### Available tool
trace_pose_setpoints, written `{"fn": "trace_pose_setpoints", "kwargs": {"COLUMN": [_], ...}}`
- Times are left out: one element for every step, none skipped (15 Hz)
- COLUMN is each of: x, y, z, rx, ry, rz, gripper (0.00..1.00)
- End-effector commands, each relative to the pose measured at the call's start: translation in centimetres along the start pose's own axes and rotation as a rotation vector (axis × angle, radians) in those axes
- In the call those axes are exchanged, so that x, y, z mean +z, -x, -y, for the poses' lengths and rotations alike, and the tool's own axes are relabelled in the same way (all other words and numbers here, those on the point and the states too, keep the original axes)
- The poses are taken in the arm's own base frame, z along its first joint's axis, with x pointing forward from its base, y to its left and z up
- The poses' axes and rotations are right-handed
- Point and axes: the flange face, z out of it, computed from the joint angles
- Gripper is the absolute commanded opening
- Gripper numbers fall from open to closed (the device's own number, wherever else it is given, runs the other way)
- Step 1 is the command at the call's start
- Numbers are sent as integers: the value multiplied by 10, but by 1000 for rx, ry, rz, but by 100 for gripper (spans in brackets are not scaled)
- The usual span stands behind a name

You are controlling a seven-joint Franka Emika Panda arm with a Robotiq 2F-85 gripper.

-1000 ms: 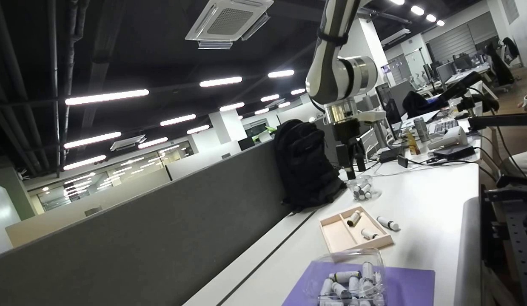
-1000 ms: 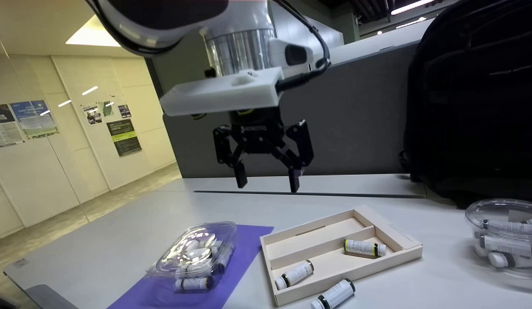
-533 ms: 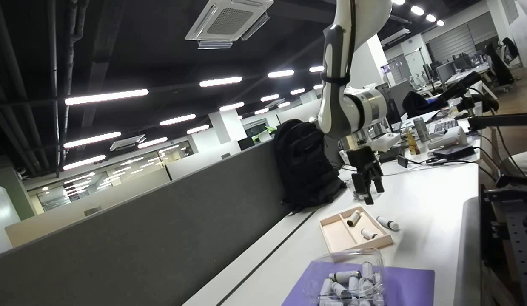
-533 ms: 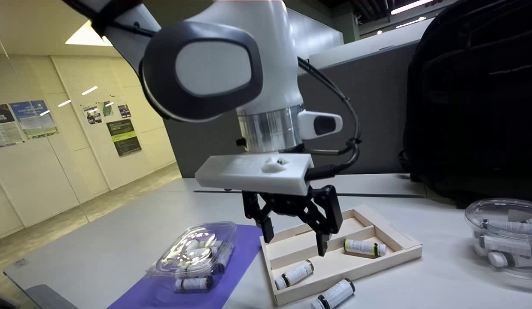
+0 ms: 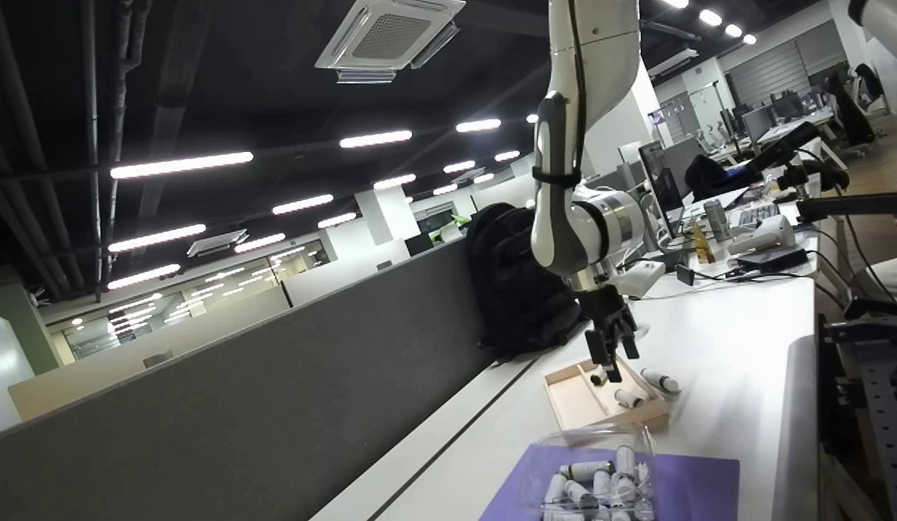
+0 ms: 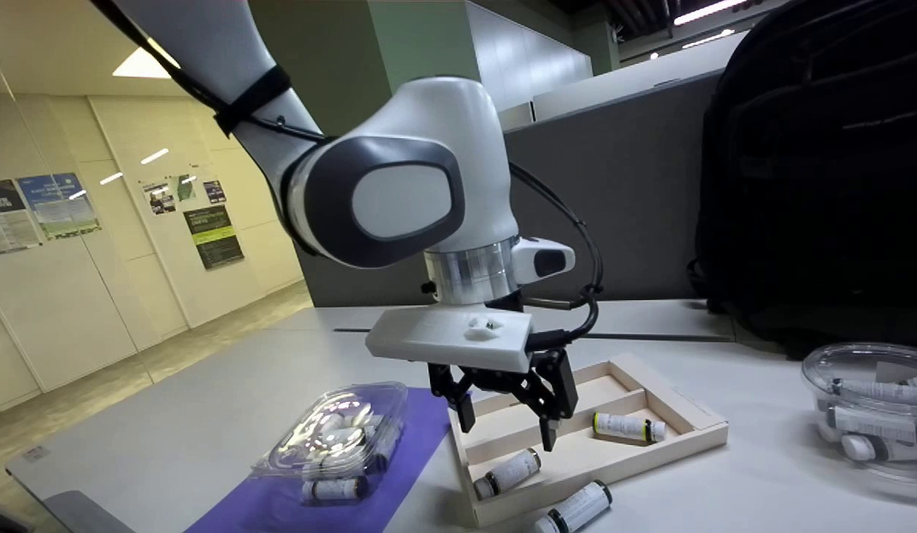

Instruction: Take the bottom bottle from the right compartment of the box and place it on the table

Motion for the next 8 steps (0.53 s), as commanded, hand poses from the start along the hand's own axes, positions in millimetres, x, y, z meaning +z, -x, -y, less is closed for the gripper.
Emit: {"fn": "trace_pose_setpoints", "kwargs": {"x": [8,11,14,16,19,22,24,27], "y": [-14,-15,-15,-16,-17,-17,-18,-18], "z": [-4,-5,-7,-8,-9,-10,-11,-12], "rx": [27,25,23,21,17,15,15,12], "ry": [4,5,6,8,11,14,16,18], "rz": [-2,2,5,9,15,20,25,30], "gripper": [100,96,81,72,69,63,55,47]}}
